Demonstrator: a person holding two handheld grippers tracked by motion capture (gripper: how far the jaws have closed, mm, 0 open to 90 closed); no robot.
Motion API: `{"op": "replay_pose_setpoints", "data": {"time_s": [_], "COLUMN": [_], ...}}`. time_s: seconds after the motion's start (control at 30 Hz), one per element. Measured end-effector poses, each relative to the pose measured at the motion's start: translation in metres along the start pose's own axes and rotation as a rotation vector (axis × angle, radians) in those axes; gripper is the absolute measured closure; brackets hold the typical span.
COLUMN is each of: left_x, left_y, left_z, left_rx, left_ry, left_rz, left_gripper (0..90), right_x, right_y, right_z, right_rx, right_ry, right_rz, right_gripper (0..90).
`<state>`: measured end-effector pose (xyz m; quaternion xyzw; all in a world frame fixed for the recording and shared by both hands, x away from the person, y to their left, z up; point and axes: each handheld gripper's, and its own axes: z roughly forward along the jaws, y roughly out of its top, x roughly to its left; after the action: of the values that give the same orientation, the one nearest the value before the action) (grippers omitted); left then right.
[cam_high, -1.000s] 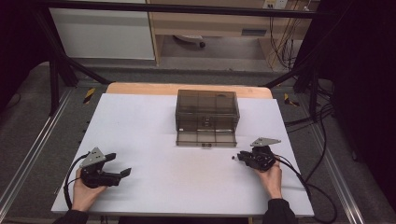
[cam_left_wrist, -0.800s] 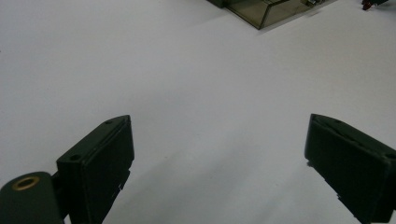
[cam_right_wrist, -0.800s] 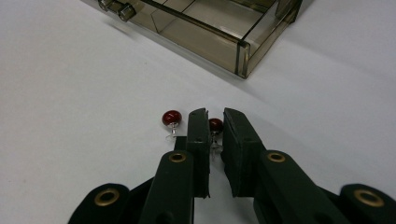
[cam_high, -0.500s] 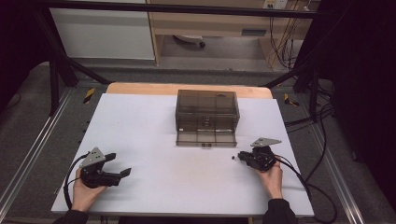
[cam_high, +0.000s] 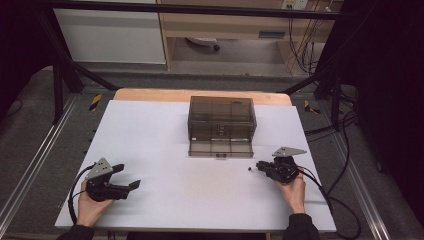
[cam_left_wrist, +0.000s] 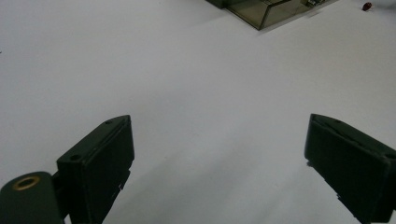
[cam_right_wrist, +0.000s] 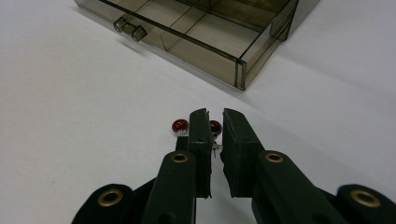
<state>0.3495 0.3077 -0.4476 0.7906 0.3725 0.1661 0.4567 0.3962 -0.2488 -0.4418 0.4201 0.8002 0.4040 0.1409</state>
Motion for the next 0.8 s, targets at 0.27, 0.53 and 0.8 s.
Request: {"op": "replay_pose_setpoints", "data": {"time_s": [0.27,0.53,0.8], "left_x": [0.0,-0.001,-0.001], "left_y": [0.0,0.0,-0.001], "left_z": [0.0,0.0,0.0], "left_rx": [0.001,0.002,0.009], "left_ry": [-0.002,-0.001,-0.002], "left_rz": [0.001,0.002,0.005], "left_gripper": [8.3,8.3,8.3], "right_x": [0.004,0.011,0.023], "right_y": [0.005,0.011,0.02], "right_z": [-0.008,-0.014,-0.015], "right_rx": [-0.023,-0.035,-0.038], "right_ry": [0.005,0.019,0.043], "right_rz": [0.0,-0.001,-0.02], "right_gripper": [82.7,82.7,82.7]}}
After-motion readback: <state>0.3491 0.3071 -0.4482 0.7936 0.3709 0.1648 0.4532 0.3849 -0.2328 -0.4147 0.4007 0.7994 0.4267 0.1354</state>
